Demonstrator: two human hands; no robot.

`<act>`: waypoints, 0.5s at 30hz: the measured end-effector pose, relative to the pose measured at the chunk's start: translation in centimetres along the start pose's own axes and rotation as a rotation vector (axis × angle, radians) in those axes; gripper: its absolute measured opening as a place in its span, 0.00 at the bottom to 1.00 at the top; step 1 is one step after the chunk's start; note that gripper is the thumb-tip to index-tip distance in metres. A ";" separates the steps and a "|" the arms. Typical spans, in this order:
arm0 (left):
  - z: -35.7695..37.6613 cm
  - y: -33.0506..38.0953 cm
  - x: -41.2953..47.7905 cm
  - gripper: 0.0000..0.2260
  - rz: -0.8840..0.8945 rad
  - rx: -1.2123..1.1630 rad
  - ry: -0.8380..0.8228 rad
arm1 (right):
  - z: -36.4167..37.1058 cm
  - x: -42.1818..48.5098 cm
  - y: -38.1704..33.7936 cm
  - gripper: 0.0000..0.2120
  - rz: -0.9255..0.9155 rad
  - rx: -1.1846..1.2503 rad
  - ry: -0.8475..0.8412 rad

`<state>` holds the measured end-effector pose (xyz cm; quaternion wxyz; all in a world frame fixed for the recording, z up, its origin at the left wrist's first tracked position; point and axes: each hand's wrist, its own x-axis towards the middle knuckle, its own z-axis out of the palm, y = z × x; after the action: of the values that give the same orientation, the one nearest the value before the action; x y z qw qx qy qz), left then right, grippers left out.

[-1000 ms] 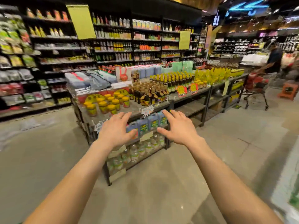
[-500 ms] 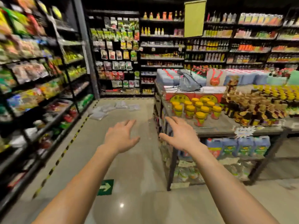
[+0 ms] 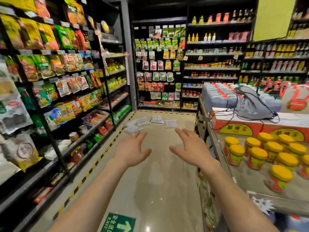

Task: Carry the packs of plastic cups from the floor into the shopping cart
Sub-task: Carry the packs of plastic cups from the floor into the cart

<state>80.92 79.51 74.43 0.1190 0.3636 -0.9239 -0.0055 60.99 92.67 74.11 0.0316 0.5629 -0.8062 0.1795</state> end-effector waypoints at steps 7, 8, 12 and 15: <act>2.6 -2.3 11.7 0.33 -0.059 -0.020 -0.004 | 2.2 12.8 4.0 0.36 -0.039 0.006 -0.066; 3.0 -2.8 13.4 0.33 -0.065 -0.024 -0.003 | 2.7 14.6 4.5 0.36 -0.041 0.003 -0.075; 4.8 -5.6 20.7 0.33 -0.065 -0.024 0.002 | 5.2 22.5 6.1 0.37 -0.028 -0.021 -0.096; 6.3 -8.5 26.8 0.33 -0.073 -0.022 0.000 | 7.7 29.1 7.0 0.37 -0.010 -0.040 -0.101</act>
<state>66.23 54.76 73.24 0.1228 0.3957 -0.9099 -0.0201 45.09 66.25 72.53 0.0029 0.5746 -0.8073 0.1345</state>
